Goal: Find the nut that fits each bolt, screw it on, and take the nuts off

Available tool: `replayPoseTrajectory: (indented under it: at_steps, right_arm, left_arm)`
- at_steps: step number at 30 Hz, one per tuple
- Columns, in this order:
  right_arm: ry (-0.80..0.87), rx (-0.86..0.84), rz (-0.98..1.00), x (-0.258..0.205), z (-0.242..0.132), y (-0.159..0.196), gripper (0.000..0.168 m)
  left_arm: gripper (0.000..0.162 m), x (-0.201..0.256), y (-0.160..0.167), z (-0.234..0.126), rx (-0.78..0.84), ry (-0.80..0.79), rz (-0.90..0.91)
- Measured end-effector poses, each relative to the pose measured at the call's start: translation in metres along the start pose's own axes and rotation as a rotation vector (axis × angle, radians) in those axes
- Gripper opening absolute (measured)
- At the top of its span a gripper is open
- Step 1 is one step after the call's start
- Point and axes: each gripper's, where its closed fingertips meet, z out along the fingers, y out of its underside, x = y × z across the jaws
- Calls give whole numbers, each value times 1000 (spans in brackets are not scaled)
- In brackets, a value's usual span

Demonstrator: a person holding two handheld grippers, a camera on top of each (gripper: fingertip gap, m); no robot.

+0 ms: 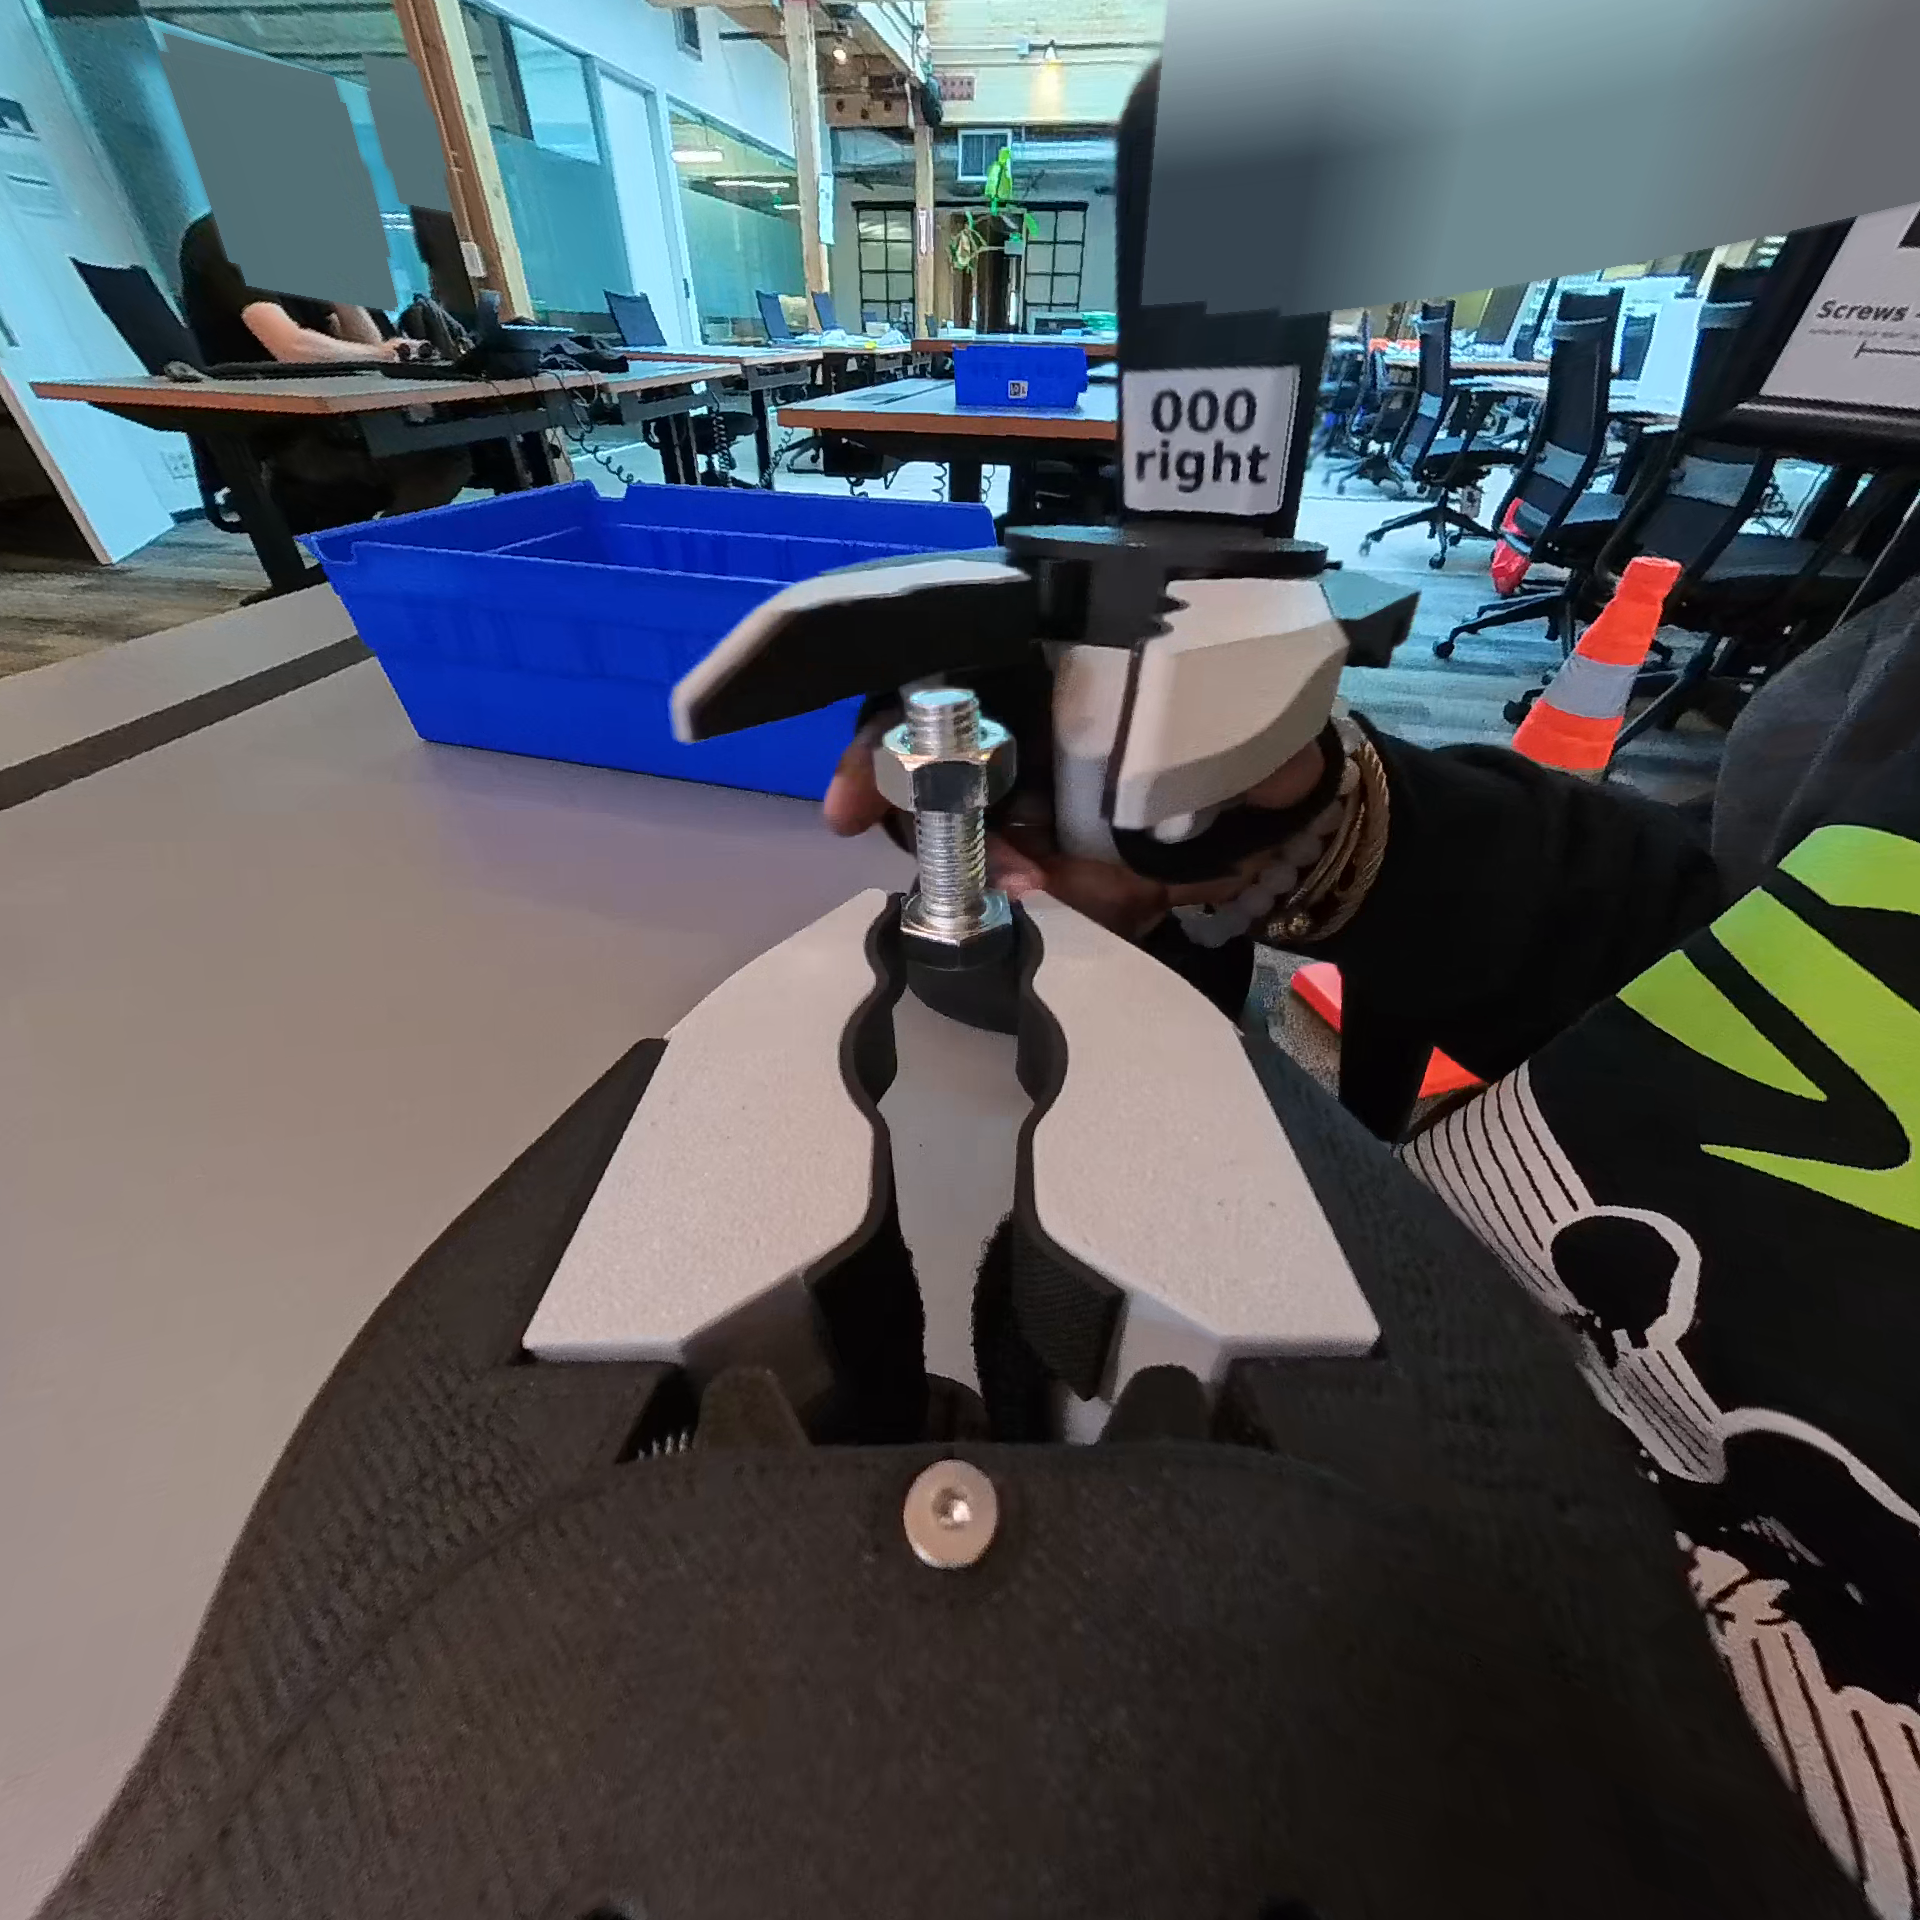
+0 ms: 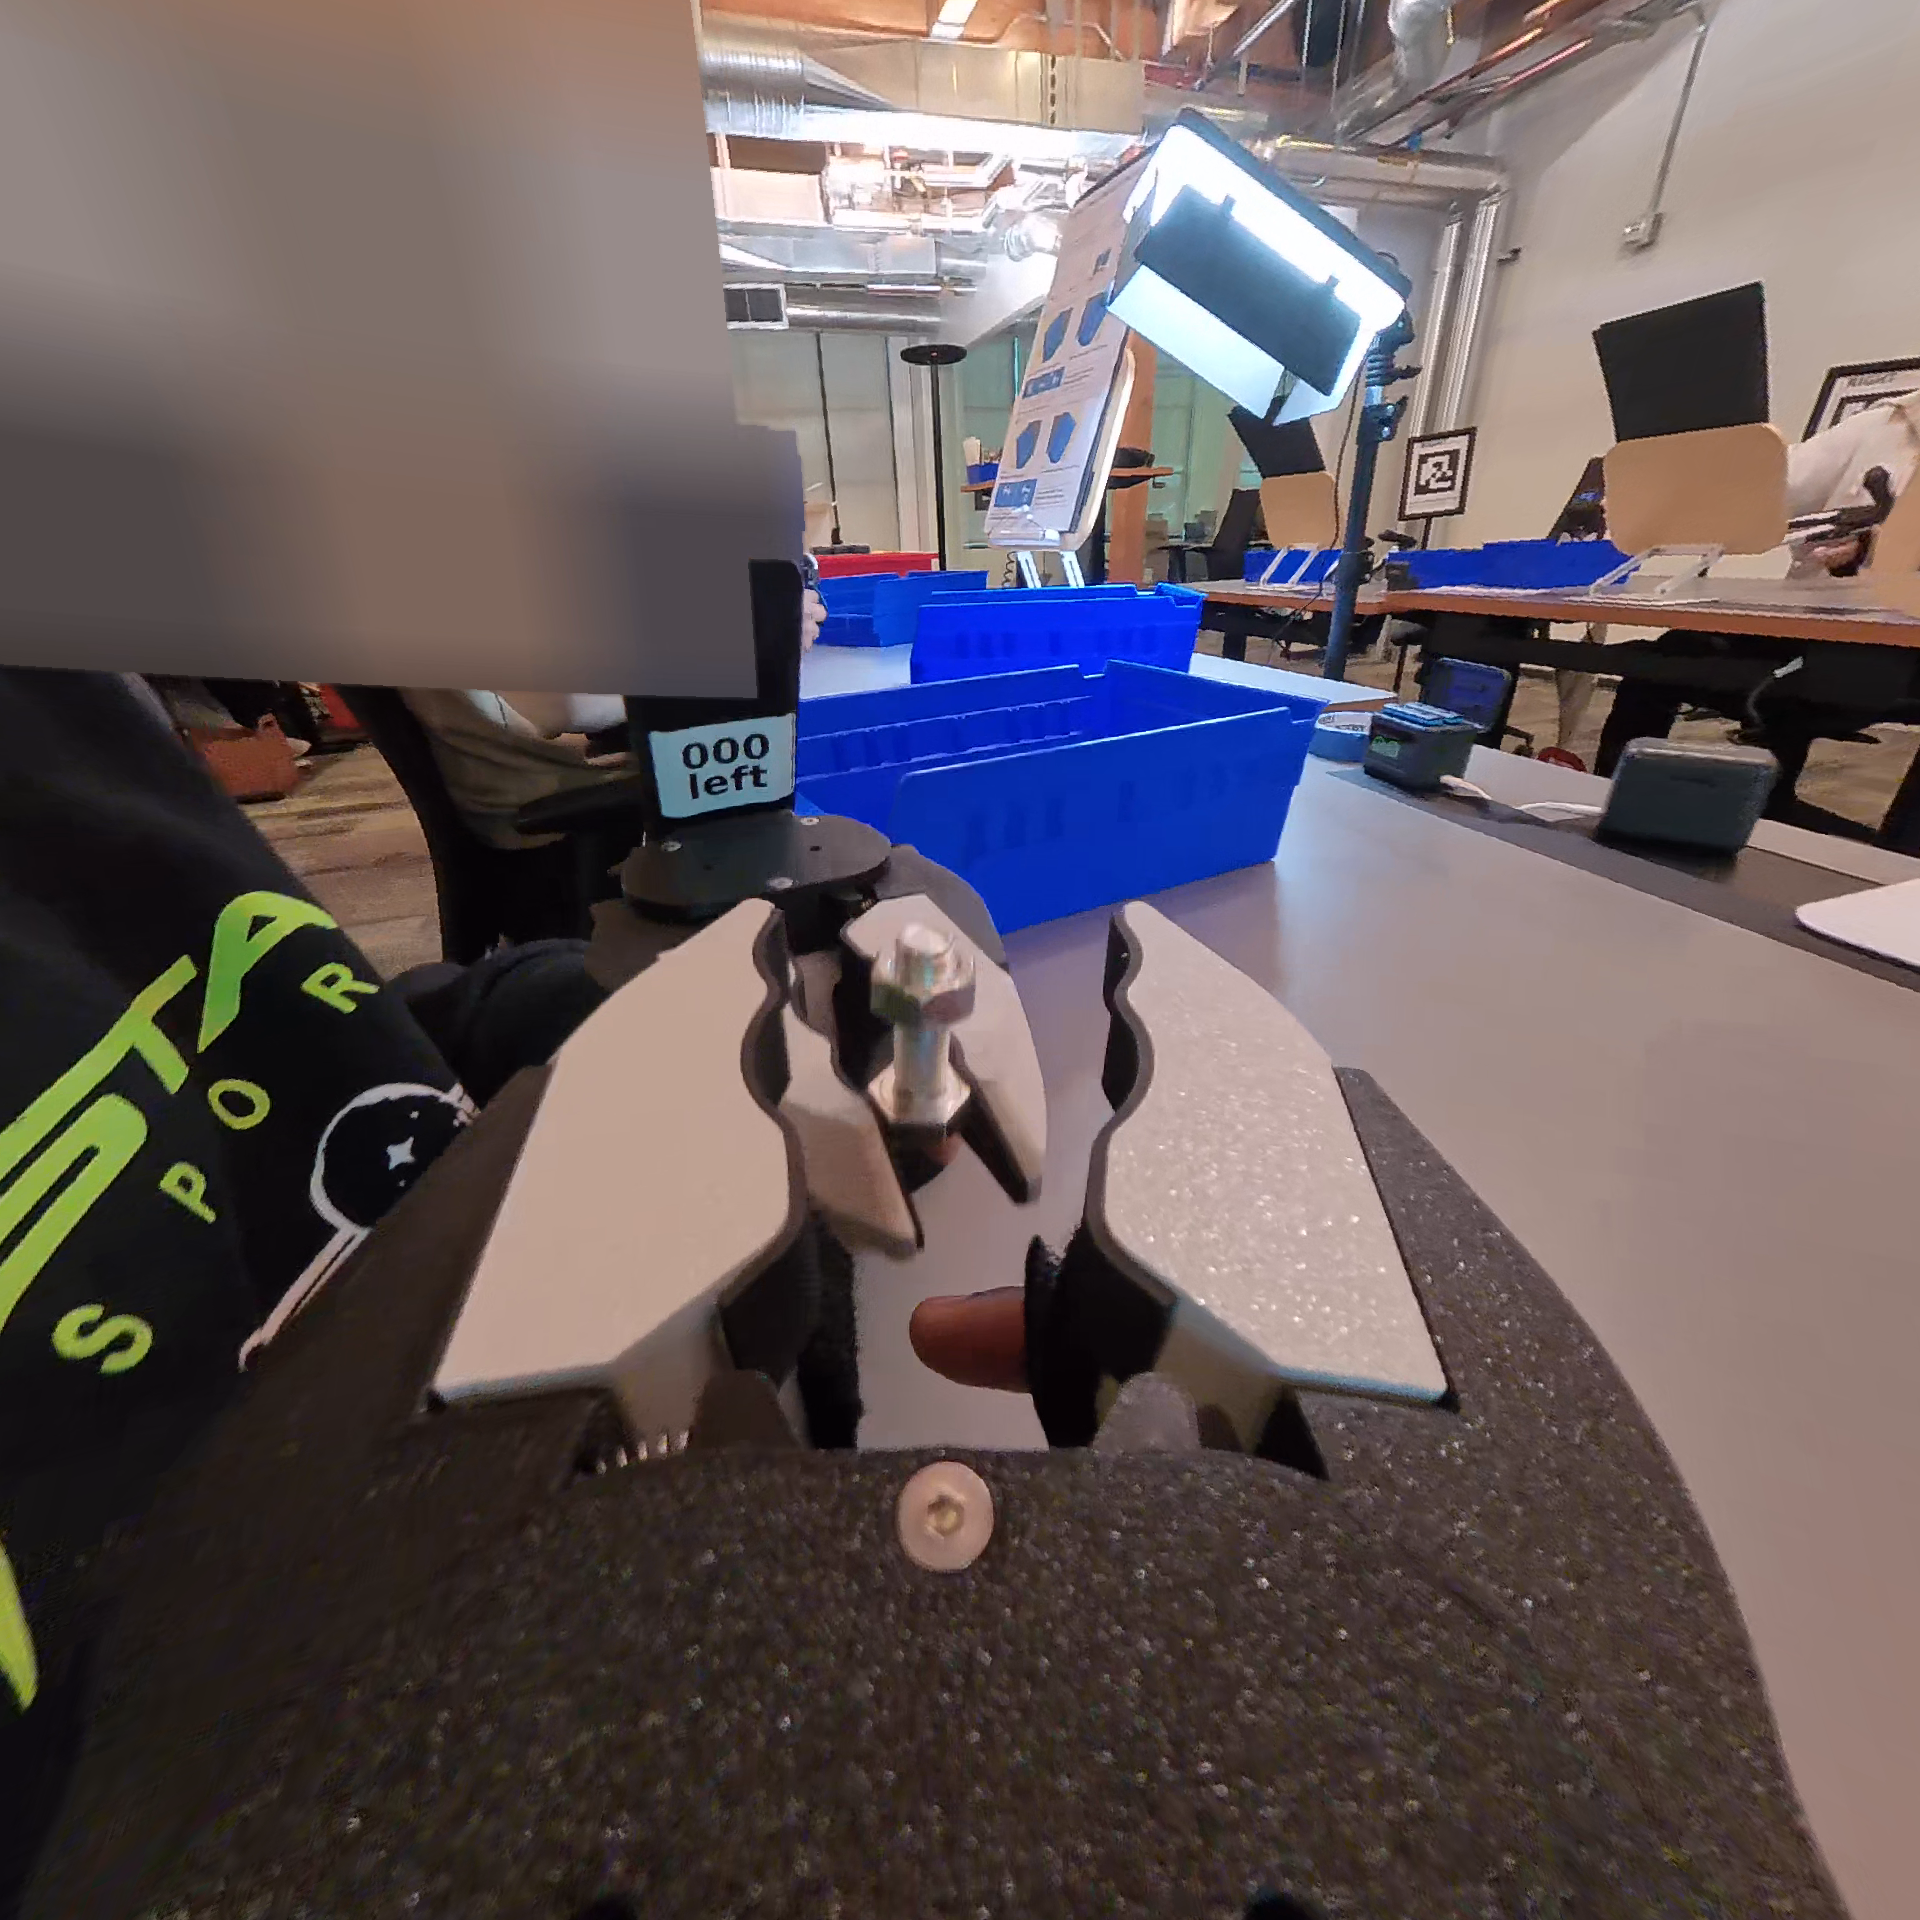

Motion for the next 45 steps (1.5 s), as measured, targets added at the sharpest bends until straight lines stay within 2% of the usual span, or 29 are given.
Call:
replayPoseTrajectory:
  at_steps: [6, 16, 20, 22, 24, 27, 33, 40, 45]
  right_arm:
    - [11, -68, -37, 2, 19, 9, 60]
    - [24, -35, -21, 8, -4, 5, 55]
    - [14, -16, -19, 8, -17, 2, 44]
    - [37, -11, -18, 12, -23, 1, 33]
    - [66, -1, -20, 17, -29, 0, 30]
    - [53, 17, -8, 15, -31, -2, 32]
    - [-20, 4, -1, 1, -15, -1, 48]
    - [-42, -59, -28, -4, 10, 6, 53]
    - [-22, -90, -40, 1, 13, 10, 52]
  left_arm:
    - [19, 5, 3, 2, -22, 15, 31]
    - [19, 6, 0, 0, -3, 33, 18]
    - [19, 4, -2, -2, 15, 33, -1]
    - [19, 4, -3, -2, 21, 35, -6]
    - [19, 4, -3, -2, 20, 36, -4]
    - [19, 4, -2, -2, 15, 38, -2]
    - [19, 4, -2, -2, 14, 34, -3]
    - [19, 7, 2, 1, -18, 36, 26]
    - [19, 10, 4, 3, -31, 49, 45]
